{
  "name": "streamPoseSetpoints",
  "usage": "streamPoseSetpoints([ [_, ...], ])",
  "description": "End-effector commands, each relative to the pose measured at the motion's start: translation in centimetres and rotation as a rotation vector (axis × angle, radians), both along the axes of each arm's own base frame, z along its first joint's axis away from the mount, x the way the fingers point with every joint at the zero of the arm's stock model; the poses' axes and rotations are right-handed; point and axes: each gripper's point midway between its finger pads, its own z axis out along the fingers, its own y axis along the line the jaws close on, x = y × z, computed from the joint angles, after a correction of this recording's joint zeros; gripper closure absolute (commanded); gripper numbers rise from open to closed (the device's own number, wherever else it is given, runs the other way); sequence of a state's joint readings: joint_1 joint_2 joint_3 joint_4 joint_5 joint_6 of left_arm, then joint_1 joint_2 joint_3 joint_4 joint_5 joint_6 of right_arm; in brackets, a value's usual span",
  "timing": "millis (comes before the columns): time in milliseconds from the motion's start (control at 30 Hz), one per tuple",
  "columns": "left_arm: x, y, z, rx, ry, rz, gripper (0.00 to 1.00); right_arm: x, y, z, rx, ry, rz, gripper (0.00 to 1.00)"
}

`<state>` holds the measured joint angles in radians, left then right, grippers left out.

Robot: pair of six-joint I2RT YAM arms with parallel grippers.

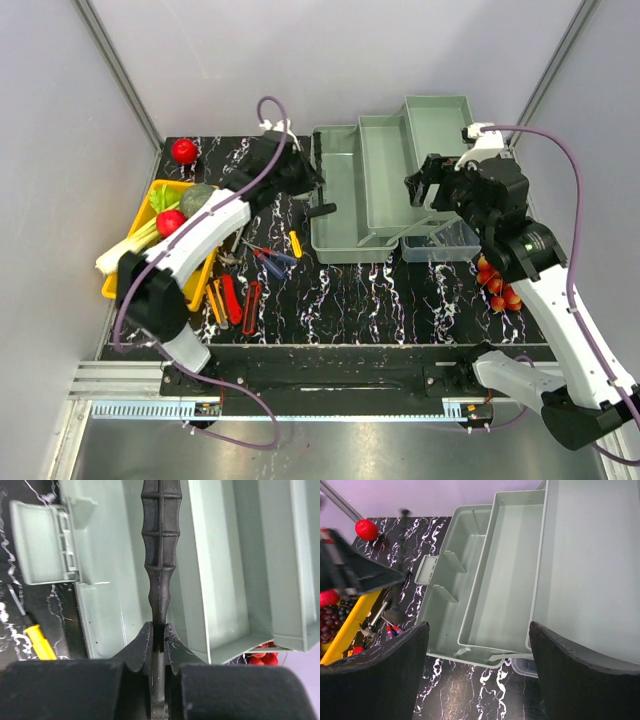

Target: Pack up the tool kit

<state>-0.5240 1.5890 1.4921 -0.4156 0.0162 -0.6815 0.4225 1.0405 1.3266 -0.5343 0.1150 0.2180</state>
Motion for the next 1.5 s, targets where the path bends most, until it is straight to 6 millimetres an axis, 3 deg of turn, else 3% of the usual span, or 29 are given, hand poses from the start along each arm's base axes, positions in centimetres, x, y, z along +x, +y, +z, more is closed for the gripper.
streamPoseSetpoints([
  [0, 1.8, -4.2, 0.5, -0.128, -0.012, -0.081, 1.00, -1.0, -1.1, 1.4, 0.028, -0.053, -0.038, 0.14],
  [333, 3.7, -7.0, -5.4, -0.105, 0.049, -0.108, 1.00, -2.2, -2.4, 0.7, 0.053, -0.038, -0.091, 0.13],
  [567, 5.8, -5.8, -11.0, 0.073, 0.073, 0.069, 1.00, -2.1, -2.6, 0.6, 0.037, -0.028, -0.099, 0.13],
  [733, 6.3, -6.3, -13.9, 0.159, 0.076, 0.078, 1.00, -1.9, -2.5, 0.5, 0.032, -0.018, -0.100, 0.13],
  [867, 6.5, -6.8, -16.2, 0.202, 0.116, 0.068, 0.92, -1.8, -2.4, 0.5, 0.037, -0.012, -0.101, 0.13],
  [1000, 6.5, -6.8, -17.5, 0.231, 0.143, 0.066, 0.78, -1.7, -2.3, 0.4, 0.042, -0.006, -0.103, 0.13],
  [1100, 6.4, -7.0, -16.9, 0.238, 0.129, 0.054, 0.66, -1.6, -2.3, 0.2, 0.043, -0.003, -0.106, 0.13],
  [1167, 6.6, -7.1, -15.4, 0.231, 0.104, 0.046, 0.58, -1.6, -2.3, 0.3, 0.043, -0.003, -0.106, 0.13],
  [1300, 6.9, -7.0, -10.5, 0.214, 0.012, 0.036, 0.50, -1.5, -2.2, 0.5, 0.051, -0.012, -0.107, 0.13],
  [1467, 6.4, -5.0, -3.4, 0.243, -0.139, 0.036, 0.45, -1.3, -2.1, 0.5, 0.060, -0.009, -0.106, 0.13],
])
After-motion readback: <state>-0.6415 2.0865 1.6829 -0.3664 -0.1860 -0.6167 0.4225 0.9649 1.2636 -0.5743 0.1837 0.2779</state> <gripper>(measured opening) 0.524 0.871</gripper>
